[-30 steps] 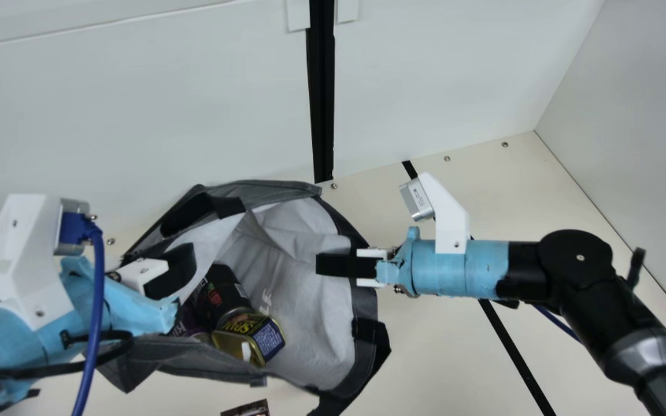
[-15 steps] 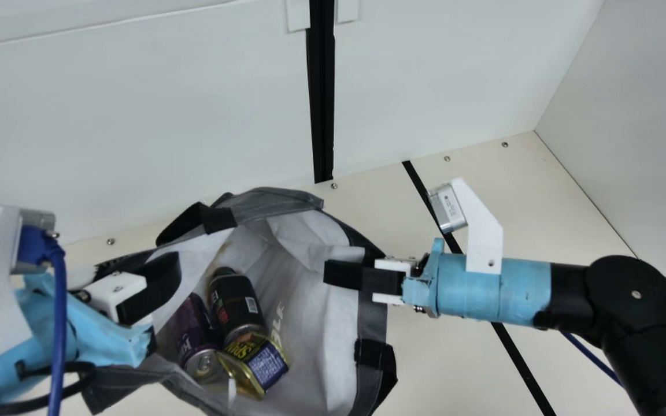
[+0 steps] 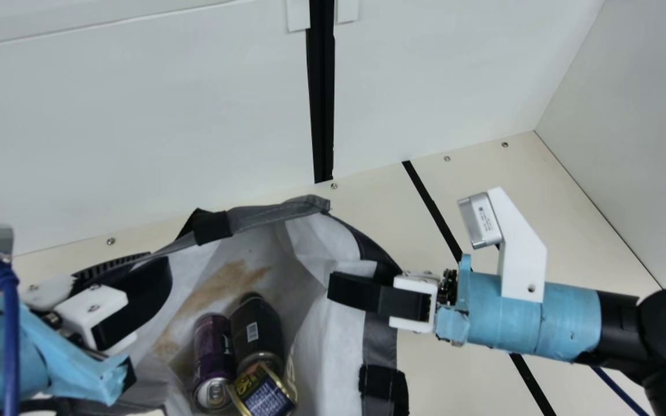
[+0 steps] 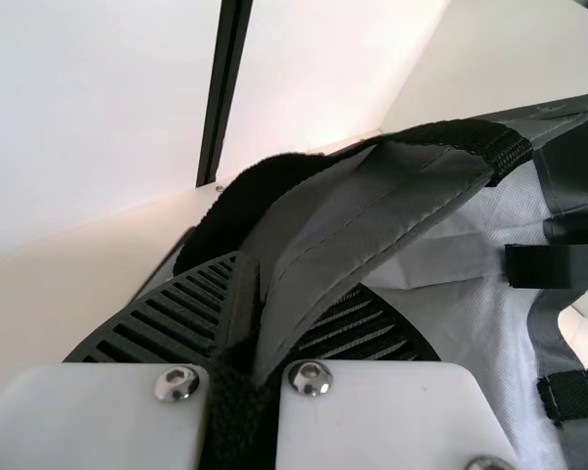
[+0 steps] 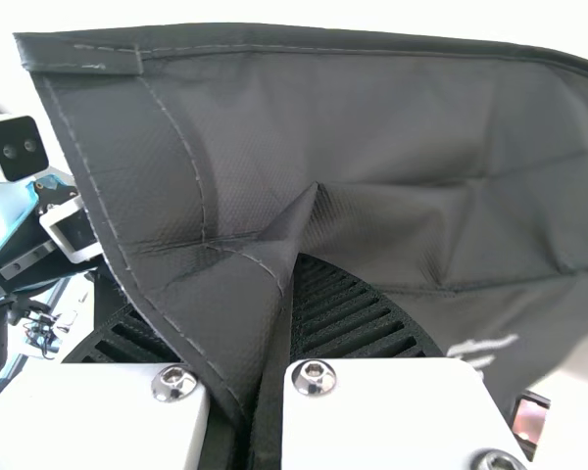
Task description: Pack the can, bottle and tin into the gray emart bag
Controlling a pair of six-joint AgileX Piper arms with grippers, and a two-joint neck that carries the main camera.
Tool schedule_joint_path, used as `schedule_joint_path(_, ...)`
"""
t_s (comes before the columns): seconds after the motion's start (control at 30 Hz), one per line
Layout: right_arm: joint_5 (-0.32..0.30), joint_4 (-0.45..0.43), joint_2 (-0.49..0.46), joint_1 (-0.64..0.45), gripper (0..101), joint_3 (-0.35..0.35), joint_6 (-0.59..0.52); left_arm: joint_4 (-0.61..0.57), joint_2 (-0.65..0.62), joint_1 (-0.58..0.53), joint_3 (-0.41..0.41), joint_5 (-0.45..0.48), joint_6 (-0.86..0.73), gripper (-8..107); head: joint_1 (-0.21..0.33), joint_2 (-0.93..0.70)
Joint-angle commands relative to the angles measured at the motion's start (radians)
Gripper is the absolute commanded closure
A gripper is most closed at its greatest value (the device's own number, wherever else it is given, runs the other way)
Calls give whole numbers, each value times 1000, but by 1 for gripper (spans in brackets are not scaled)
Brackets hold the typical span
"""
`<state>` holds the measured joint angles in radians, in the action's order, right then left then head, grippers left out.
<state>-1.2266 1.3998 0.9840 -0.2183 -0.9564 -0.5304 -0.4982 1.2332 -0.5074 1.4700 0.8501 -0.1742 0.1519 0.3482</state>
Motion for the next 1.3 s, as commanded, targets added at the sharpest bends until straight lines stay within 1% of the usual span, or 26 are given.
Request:
schedule_joint_path(0.0, 7, 0, -13, -1, 101, -3, 15, 4, -6, -5, 6, 3, 6, 89, 23, 1)
schedule_joint_path(0.2, 7, -4, -58, -8, 101, -17, 58, 32, -12, -23, 35, 40, 35, 89, 23, 1)
schedule_joint_path(0.57, 7, -35, -140, -18, 101, -43, 124, 124, -9, -83, 123, 151, 108, 89, 23, 1)
schedule_joint_path(0.87, 7, -91, -209, -30, 101, -70, 177, 178, -4, -135, 208, 256, 166, 89, 23, 1)
schedule_joint_path(1.03, 7, -129, -234, -34, 101, -83, 198, 180, 1, -145, 249, 313, 180, 89, 23, 1)
schedule_joint_path(1.2, 7, -161, -240, -36, 101, -99, 205, 156, 15, -132, 284, 367, 176, 89, 23, 1)
schedule_joint_path(1.27, 7, -174, -236, -38, 101, -106, 204, 144, 21, -126, 279, 370, 168, 89, 23, 1)
